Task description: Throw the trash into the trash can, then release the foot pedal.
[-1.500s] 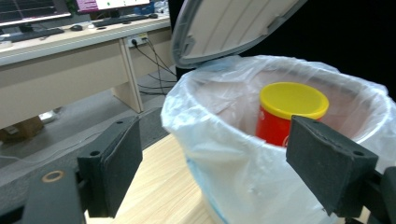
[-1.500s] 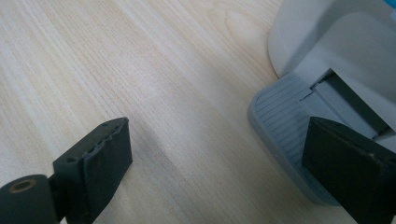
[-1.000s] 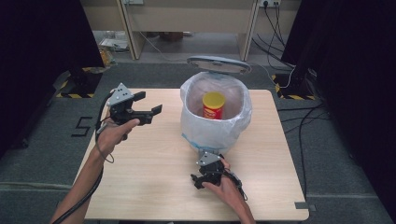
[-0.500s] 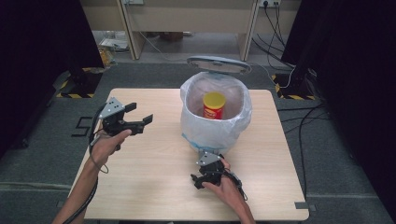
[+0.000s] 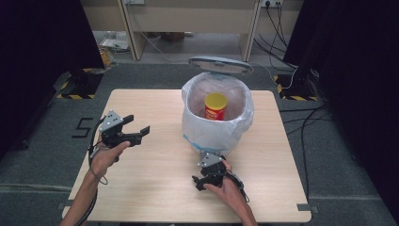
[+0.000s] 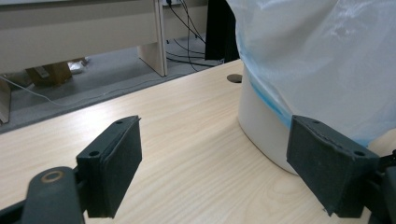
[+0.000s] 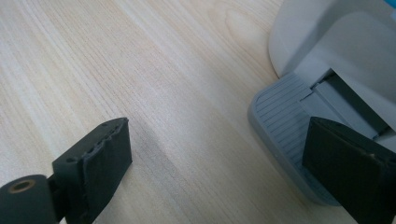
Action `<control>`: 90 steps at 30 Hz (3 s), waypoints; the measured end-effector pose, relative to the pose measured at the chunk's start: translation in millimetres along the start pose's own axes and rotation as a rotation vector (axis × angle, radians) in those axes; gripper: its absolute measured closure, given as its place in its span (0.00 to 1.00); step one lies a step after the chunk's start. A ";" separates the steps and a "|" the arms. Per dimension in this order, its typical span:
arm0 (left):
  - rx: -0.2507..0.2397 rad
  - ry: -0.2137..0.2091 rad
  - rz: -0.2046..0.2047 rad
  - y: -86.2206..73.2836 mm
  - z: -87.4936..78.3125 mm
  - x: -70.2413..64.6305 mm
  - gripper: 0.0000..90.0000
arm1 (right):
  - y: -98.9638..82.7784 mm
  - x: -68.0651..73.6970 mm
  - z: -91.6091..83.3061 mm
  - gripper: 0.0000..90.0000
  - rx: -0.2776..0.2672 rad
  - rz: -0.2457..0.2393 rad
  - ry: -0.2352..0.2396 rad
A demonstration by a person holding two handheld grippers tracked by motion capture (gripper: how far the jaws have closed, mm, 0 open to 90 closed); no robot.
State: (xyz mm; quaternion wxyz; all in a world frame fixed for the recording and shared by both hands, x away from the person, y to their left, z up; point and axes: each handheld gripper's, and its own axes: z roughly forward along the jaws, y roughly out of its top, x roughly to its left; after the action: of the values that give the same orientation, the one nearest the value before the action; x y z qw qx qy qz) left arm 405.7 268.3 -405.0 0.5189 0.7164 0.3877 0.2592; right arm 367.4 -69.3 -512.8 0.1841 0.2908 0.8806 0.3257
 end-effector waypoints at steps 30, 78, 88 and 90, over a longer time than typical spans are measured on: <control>0.194 0.051 -0.014 -93.6 11.9 -6.0 0.19 | 0.0 0.0 0.0 0.09 0.000 -0.001 0.000; 0.386 -0.007 0.023 -124.7 7.9 -21.0 0.17 | -0.3 0.2 0.0 0.09 -0.001 0.000 -0.001; 0.386 -0.007 0.023 -124.7 7.9 -20.9 0.17 | -0.4 0.0 0.0 0.09 -0.002 -0.002 0.000; 0.386 -0.008 0.023 -124.7 7.9 -20.9 0.17 | -0.4 0.2 0.0 0.09 -0.002 0.000 0.000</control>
State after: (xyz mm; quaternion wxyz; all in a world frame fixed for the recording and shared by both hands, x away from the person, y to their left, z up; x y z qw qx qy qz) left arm 364.2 266.9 -524.6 0.3702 0.8080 0.4203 0.1830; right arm 367.1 -69.4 -513.1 0.1845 0.2908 0.8802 0.3264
